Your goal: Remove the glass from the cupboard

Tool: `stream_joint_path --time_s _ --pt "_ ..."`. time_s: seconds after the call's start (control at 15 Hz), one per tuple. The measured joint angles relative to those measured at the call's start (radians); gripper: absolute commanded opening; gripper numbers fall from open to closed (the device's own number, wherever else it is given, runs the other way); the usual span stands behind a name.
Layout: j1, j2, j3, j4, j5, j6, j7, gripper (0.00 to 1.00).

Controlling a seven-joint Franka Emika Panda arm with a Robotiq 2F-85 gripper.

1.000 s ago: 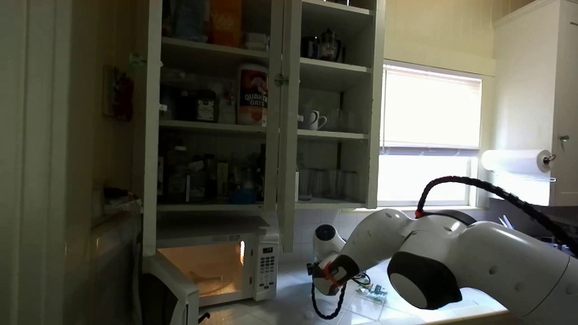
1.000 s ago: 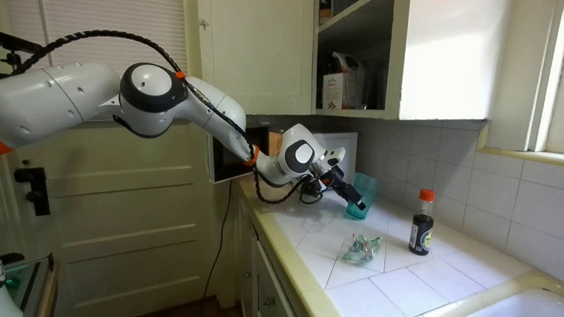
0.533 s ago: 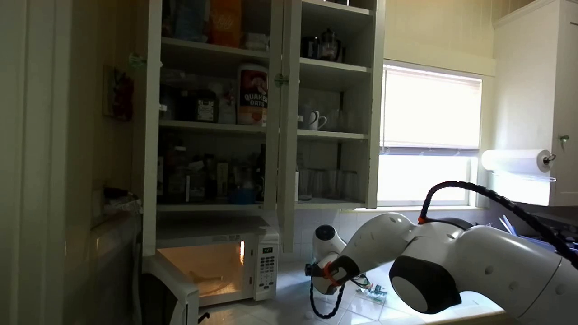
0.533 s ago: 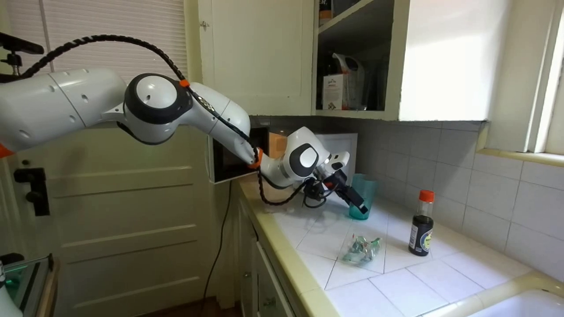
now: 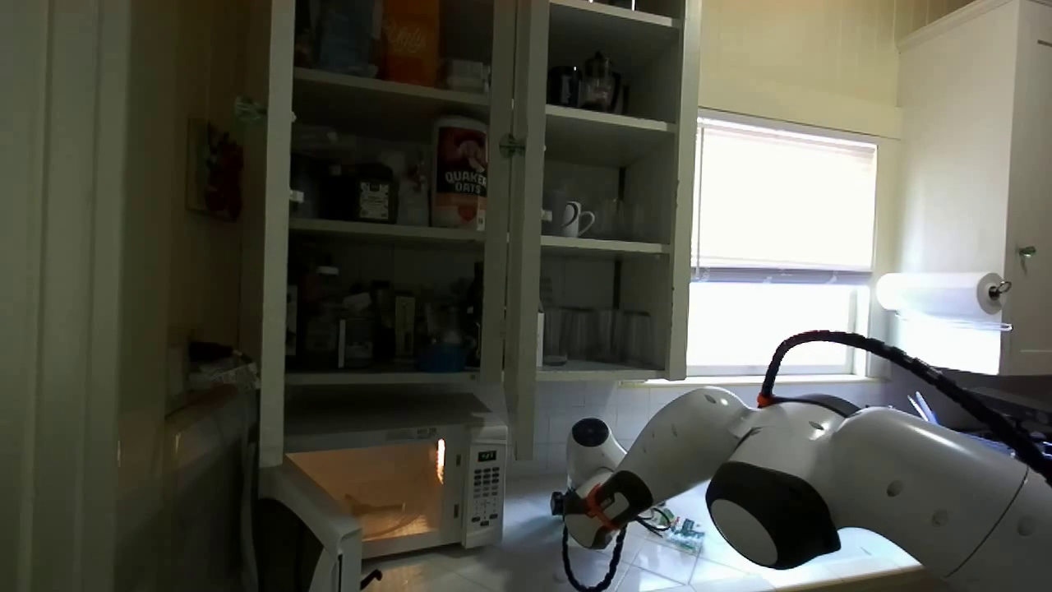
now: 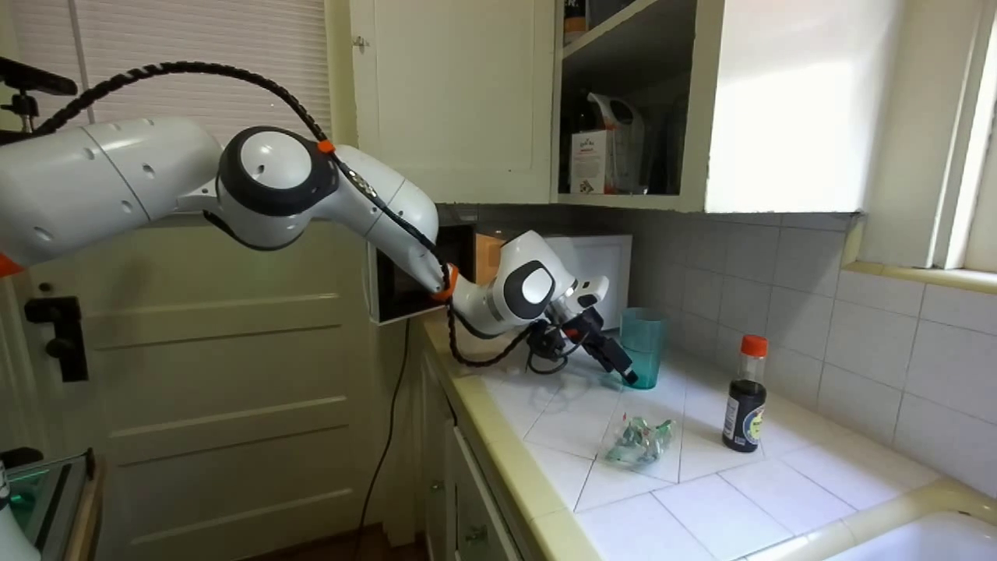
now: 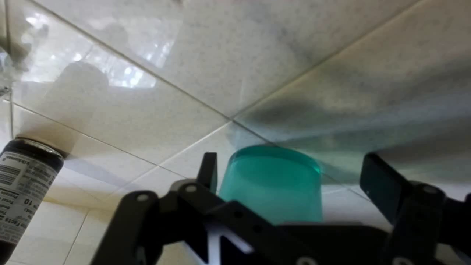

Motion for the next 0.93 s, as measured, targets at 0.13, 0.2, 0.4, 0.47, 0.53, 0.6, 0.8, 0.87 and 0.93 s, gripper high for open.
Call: stream_joint_path --time_s 0.13,0.2,0.4,0.47,0.53,0.6,0.8,0.87,0.93 --pt "0.009 -0.052 0.028 -0.080 0.001 0.026 -0.038 1.00" --pt "-0.001 -0.088 0.069 -0.122 0.001 0.029 -0.091 1.00" --pt "-0.050 -0.202 0.196 -0.253 0.003 0.030 -0.234 1.00" --pt "-0.066 -0.239 0.227 -0.299 0.003 0.030 -0.276 1.00" --pt "-0.082 -0.276 0.254 -0.347 0.003 0.023 -0.315 1.00" --pt "-0.094 -0.313 0.270 -0.396 0.003 0.012 -0.337 1.00" --pt "-0.112 -0.423 0.276 -0.551 0.003 -0.017 -0.373 1.00" --pt "-0.118 -0.460 0.273 -0.603 0.002 -0.018 -0.381 1.00" --pt "-0.125 -0.497 0.271 -0.656 0.002 -0.012 -0.392 1.00"
